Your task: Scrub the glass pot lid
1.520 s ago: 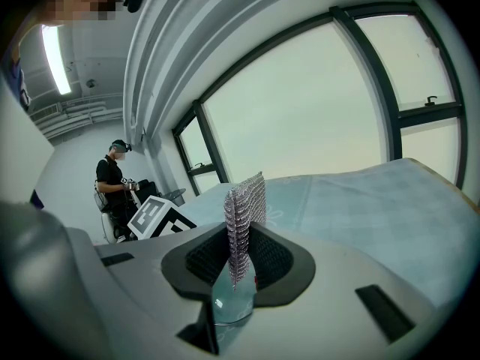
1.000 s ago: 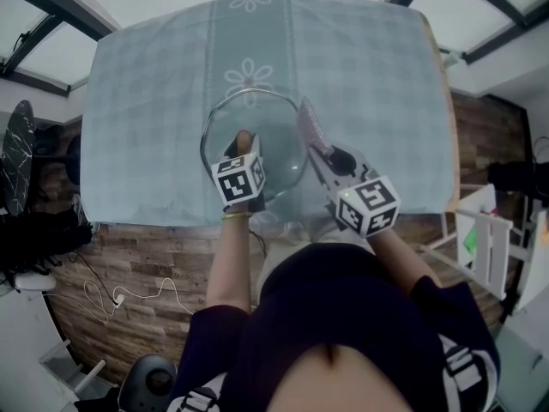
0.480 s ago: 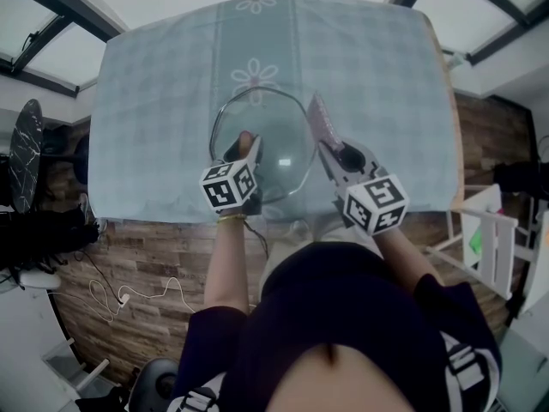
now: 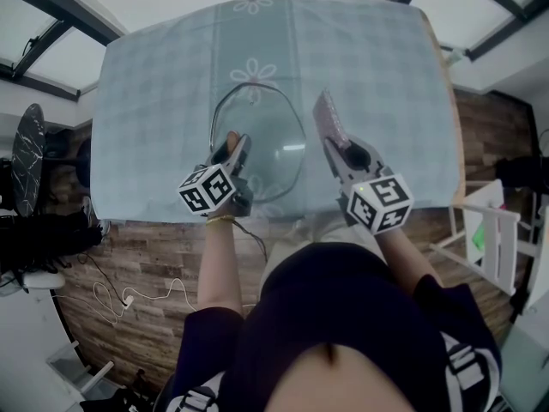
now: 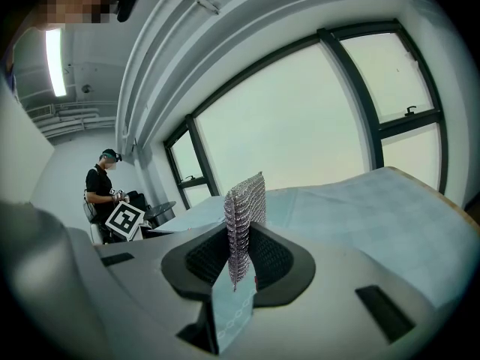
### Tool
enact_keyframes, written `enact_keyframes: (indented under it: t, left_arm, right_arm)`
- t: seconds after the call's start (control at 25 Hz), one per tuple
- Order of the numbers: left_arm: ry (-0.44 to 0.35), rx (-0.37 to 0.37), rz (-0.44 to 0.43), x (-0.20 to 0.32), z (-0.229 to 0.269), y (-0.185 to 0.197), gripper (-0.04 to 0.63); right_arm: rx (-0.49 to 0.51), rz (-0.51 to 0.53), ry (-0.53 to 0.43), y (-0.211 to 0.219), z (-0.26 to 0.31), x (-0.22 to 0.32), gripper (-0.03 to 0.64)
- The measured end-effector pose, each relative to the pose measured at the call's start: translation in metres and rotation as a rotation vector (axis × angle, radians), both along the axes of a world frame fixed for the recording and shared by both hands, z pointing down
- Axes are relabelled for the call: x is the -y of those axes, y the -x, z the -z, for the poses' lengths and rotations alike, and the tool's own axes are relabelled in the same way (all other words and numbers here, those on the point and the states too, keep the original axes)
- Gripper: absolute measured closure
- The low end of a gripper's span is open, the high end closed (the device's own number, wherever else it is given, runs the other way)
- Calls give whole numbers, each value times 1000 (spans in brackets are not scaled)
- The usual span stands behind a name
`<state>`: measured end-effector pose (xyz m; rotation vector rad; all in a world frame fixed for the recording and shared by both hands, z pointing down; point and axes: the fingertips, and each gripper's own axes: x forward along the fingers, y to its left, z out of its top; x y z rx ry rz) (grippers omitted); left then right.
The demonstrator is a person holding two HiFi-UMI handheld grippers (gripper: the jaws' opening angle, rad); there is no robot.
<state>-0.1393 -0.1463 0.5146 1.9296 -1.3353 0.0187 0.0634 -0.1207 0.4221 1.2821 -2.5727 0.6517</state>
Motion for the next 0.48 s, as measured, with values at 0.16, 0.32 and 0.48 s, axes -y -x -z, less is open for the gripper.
enact_keyframes:
  t: [0.16, 0.32, 0.48]
  left_arm:
    - [-33, -91, -11, -2, 9, 0, 430]
    - [-77, -185, -58, -5, 19, -5, 430]
    - [-119, -292, -113, -9, 28, -12, 430]
  right_arm:
    - [-2, -3, -10, -2, -1, 1, 538]
    - [2, 2, -16, 0, 0, 1, 538]
    - [3, 9, -13, 3, -1, 0, 538]
